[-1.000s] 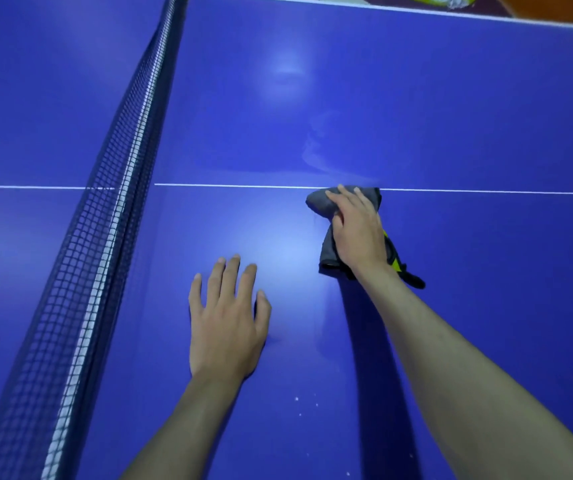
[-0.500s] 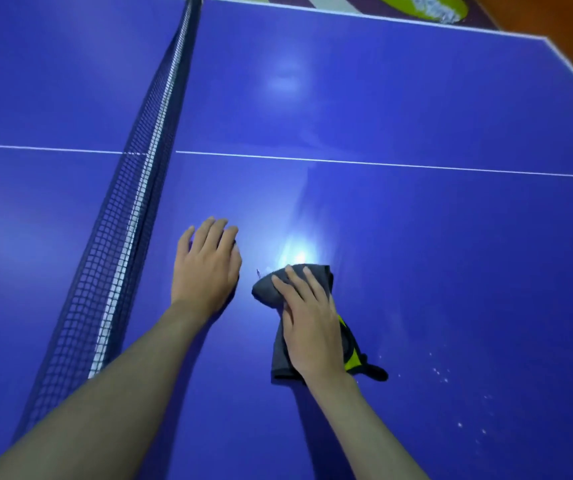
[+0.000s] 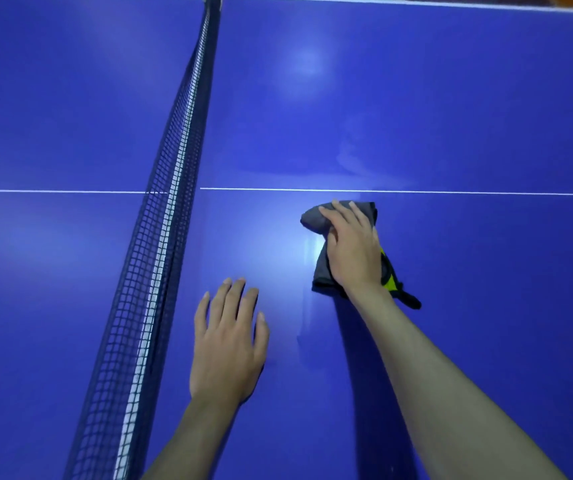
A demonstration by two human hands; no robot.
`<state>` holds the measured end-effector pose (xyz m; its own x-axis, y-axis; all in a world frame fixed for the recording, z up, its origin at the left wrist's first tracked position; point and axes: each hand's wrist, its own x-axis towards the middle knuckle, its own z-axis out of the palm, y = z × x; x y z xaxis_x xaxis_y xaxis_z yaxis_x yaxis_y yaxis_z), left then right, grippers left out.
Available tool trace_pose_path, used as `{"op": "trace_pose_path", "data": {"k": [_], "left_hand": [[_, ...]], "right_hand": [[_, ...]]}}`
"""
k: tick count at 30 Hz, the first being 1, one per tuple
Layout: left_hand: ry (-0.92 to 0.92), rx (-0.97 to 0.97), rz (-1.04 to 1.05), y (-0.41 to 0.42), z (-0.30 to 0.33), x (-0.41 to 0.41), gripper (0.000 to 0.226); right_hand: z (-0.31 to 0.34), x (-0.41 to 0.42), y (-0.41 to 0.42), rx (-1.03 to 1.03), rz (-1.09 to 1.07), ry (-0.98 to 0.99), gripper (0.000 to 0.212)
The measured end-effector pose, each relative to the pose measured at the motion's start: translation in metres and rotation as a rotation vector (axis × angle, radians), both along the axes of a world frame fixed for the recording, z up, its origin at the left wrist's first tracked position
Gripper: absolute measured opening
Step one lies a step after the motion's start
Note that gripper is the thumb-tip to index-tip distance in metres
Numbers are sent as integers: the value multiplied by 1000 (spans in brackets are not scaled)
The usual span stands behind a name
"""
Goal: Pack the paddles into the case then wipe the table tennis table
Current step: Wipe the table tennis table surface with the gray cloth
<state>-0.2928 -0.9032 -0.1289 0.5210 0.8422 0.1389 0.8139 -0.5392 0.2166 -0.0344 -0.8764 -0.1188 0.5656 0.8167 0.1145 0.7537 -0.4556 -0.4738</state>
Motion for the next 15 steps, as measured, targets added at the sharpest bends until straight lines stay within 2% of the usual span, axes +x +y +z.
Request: {"op": "trace_pose_path", "data": {"k": [4, 8, 11, 15], "left_hand": [[30, 25, -12, 2, -3, 0, 47], [64, 22, -19, 5, -4, 1, 49], [64, 22, -14, 5, -2, 1, 49], [56, 38, -16, 3, 4, 2, 49]], "right_hand": [[1, 23, 40, 13, -1, 24, 48], [1, 24, 45, 23, -12, 51, 49], [2, -12, 23, 14, -22, 41, 49], [-1, -74, -29, 18, 67, 10, 48]]}}
